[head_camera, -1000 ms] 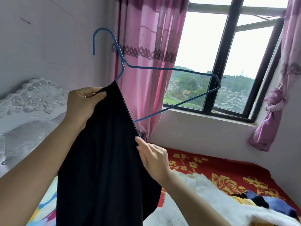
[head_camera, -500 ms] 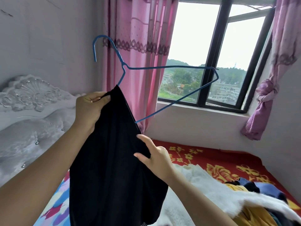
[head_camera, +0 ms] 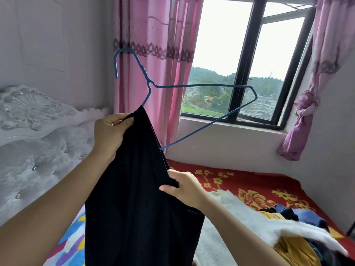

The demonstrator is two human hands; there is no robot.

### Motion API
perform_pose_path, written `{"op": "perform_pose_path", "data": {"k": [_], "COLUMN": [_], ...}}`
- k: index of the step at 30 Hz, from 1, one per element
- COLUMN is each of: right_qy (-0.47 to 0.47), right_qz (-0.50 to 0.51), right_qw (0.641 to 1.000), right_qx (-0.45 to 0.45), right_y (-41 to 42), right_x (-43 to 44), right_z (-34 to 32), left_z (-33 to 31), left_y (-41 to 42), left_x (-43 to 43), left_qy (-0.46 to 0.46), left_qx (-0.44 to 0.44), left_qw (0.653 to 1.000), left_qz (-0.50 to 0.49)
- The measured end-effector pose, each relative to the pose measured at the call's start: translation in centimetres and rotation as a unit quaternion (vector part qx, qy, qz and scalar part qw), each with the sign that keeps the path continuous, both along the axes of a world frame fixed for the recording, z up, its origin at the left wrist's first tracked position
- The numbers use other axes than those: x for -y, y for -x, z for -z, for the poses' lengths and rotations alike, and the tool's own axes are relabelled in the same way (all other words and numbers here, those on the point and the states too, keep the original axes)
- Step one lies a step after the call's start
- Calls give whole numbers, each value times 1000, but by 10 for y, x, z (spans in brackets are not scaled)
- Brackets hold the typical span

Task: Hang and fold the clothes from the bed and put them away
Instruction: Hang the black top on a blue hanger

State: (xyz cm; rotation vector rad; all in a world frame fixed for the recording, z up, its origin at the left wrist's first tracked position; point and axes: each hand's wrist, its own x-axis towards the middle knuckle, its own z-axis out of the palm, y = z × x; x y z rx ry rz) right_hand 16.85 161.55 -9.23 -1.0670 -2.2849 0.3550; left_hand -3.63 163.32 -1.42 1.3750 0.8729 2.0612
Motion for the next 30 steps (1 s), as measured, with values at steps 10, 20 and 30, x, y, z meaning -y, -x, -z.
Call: {"op": "perform_pose_path", "data": {"k": [10,20,30], "right_qy": [193,-66,-216], "right_qz": [10,109,98], "right_qw": [945,944,970], "right_qx": [266,304,56], "right_y": [-57,-153,-109], "right_x": [1,3,-4], "right_z": [26,-55,-79], "left_z": [17,53,50], "left_y": [22,86,77], "left_x": [-9,-2,-9], "left_qy": [55,160,143], "left_qx": [98,-137,-240], "left_qw": [994,977,960], "left_qz": [-16,-20,-1]}}
